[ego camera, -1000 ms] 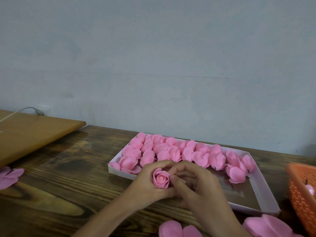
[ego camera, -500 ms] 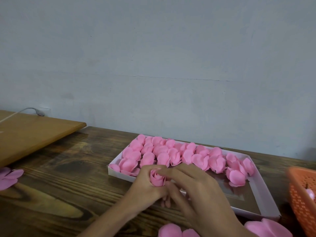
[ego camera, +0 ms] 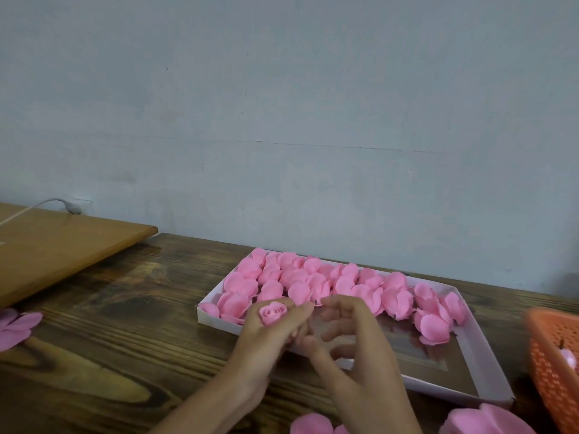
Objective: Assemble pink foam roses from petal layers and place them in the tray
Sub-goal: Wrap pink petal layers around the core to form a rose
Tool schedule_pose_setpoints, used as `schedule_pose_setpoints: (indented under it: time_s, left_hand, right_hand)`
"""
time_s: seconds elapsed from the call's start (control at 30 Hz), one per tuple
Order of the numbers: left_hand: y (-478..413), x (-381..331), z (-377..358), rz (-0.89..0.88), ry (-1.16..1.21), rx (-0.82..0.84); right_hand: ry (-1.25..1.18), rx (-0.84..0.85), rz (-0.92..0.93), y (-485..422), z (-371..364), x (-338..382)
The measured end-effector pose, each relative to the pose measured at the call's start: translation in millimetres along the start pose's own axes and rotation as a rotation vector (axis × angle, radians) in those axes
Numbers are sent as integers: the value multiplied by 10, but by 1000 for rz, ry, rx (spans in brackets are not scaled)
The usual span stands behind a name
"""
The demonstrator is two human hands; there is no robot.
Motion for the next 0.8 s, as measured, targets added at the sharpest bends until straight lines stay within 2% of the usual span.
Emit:
schedule_pose_setpoints:
  time_s: [0.07,0.13,0.23,0.43,0.53,0.7,0.8]
  left_hand:
    - [44,-17,-54,67,118,37]
    - [101,-8,-121,141,220,69]
    - [165,20,-174,218,278,34]
    - [210,-40,-270,183,229,107]
    - [226,-26,-277,200,234,186]
    - [227,-81,-251,136,197,397]
    - [208,-79,-243,122,190,405]
  right_hand:
    - [-80,50,-122,35,-77,-112]
    - [-150,129,-168,54,-144,-148]
    - [-230,148,-252,67,-175,-202]
    - [-246,128,-277,61,-173,-205]
    - [-379,107,-320,57,-203,-185]
    - [-702,185,-567,64,-364,-182]
    - [-856,164,-696,107,-442,-211]
Point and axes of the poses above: each hand's wrist, its own y-axis away from the middle knuckle, its own z-axis out of the back of the hand, x = y × z, the point moved 5 cm from there along -y, towards the middle knuckle, and after that the axes turned 9 degrees about -y, right-handed, at the moved point
